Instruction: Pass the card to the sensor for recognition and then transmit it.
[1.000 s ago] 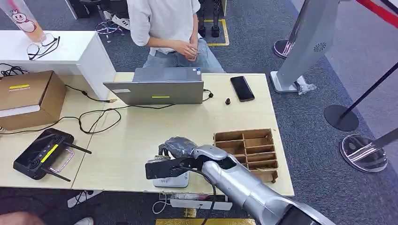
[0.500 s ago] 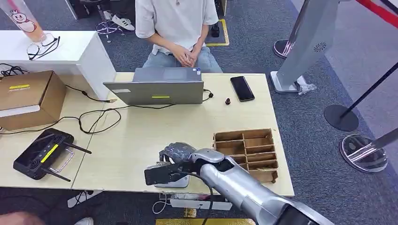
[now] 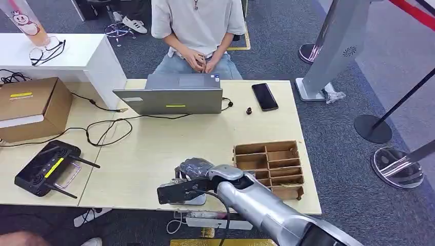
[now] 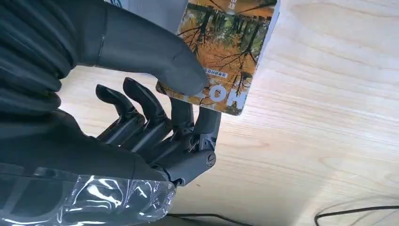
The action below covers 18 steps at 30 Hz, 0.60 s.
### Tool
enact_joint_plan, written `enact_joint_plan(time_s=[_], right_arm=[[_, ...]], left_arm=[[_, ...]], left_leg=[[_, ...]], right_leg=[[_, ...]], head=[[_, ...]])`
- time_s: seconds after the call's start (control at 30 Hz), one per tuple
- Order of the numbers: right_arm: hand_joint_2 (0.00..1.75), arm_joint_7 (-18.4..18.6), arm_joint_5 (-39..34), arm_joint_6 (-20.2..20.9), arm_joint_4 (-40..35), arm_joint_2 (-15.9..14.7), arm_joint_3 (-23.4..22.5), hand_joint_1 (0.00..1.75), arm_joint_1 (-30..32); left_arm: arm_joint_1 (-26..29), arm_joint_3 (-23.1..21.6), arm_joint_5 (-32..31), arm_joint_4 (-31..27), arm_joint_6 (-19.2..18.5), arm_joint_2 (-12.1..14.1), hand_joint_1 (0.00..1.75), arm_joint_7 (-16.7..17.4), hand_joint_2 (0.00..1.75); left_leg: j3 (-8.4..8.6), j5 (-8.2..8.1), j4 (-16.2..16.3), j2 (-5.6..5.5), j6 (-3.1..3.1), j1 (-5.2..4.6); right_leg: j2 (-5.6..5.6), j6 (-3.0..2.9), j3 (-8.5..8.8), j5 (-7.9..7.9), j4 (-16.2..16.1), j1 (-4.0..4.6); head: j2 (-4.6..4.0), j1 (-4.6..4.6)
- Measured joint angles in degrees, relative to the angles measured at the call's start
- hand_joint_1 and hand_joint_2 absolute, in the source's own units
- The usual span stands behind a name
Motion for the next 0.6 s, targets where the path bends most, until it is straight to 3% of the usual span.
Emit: enact_joint_plan(time_s=[0.6], right_arm=[[1.75,0.9,0.5,-1.7,4.6,0.7,0.0,1.75,-1.2]], left_arm=[[0.0,-0.9,0.0,0.0,-0.1,0.0,0.00,0.2,0.00]], left_leg=[[0.00,0.00,0.0,0.00,0.00,0.00]], right_leg=[[0.00,0.00,0.00,0.00,0.0,0.00]], head=[[0.00,0.02]])
